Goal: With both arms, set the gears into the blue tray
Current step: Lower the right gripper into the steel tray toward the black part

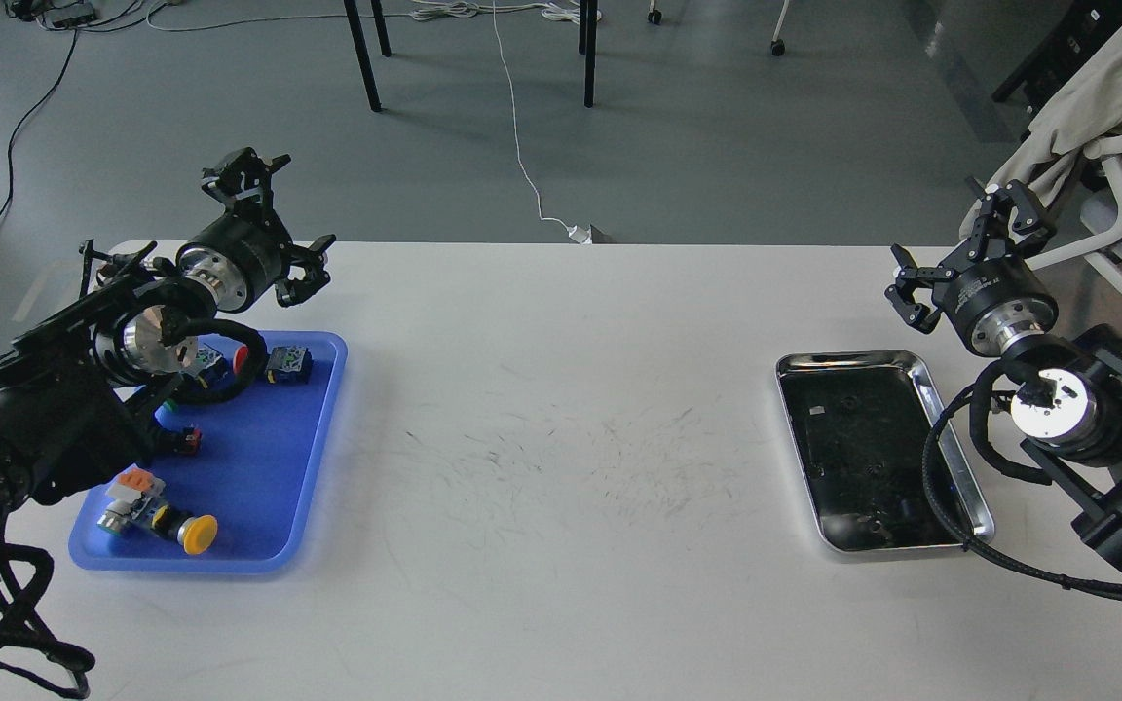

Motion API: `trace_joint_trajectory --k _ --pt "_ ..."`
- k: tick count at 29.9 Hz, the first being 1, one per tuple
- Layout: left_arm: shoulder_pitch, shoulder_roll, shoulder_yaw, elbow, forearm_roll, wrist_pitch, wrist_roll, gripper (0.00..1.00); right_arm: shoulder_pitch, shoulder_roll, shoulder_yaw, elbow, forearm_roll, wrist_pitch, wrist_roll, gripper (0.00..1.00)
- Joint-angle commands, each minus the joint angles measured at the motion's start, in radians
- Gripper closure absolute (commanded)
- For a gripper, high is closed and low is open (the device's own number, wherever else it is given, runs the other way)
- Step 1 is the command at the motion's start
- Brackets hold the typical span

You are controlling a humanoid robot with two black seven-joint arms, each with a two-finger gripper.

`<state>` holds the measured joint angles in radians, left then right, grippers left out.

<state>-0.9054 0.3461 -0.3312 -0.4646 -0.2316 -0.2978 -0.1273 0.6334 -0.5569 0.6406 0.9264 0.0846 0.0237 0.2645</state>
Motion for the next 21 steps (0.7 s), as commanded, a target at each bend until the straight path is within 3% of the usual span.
trace_joint_trajectory --k 1,7,21 --pt "-0.003 -0.001 -0.002 0.000 0.000 0.000 0.000 0.00 0.063 -0.110 -0.149 0.021 -0.037 0.001 -0.024 0.01" --pt "-0.004 -0.001 -0.002 0.000 0.000 -0.001 0.000 0.00 0.212 -0.273 -0.399 0.121 -0.141 0.013 -0.088 0.01" --pt "-0.007 0.013 -0.017 -0.003 -0.003 -0.017 -0.002 0.00 0.561 -0.365 -0.809 0.203 -0.675 0.096 -0.073 0.01"
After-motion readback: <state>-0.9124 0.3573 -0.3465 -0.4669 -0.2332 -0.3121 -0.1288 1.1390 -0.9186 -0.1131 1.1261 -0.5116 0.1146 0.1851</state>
